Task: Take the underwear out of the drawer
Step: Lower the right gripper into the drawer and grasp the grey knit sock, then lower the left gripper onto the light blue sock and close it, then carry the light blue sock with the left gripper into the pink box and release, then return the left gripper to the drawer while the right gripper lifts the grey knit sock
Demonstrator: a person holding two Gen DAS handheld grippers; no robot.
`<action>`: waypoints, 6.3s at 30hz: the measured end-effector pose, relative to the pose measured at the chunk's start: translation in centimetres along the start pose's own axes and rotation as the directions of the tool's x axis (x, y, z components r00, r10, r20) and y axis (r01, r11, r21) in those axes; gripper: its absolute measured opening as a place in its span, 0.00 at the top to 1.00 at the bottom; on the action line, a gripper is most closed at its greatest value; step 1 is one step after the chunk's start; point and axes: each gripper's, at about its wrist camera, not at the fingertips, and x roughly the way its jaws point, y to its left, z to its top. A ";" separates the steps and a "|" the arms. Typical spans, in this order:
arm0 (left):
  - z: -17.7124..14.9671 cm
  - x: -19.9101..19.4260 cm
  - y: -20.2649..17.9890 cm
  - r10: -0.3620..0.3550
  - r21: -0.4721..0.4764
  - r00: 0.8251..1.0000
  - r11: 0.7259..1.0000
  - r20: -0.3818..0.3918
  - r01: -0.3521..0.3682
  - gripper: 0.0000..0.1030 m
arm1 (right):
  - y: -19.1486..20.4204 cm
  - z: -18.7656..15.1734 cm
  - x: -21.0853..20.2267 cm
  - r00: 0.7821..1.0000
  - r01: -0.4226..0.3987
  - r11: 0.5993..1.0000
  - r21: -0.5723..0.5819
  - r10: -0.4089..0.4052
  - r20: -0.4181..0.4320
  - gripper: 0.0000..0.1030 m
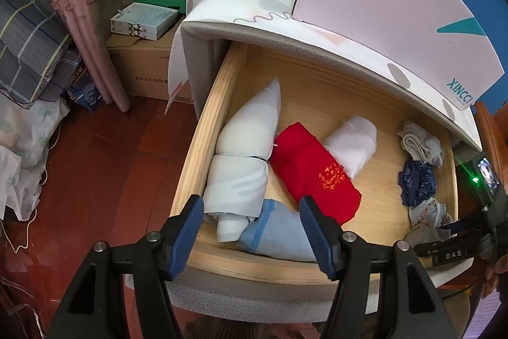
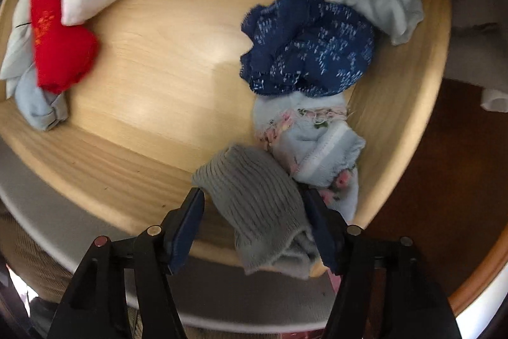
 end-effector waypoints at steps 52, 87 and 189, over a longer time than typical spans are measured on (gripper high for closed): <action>0.4 7.2 -4.6 -0.056 0.075 0.893 0.992 -0.446 0.099 0.37 | 0.9 -5.6 2.8 0.914 -0.336 0.922 0.192 0.270 0.303 0.70; -0.2 10.5 -6.0 0.033 0.099 0.877 0.995 -0.479 0.016 0.53 | -2.5 -3.8 2.0 0.899 -0.387 0.901 0.197 0.320 0.300 0.68; 19.7 -9.0 -10.8 -0.061 0.296 0.994 0.955 0.091 0.032 0.47 | -5.0 -3.4 0.8 0.947 -0.210 0.953 0.220 0.143 0.286 0.68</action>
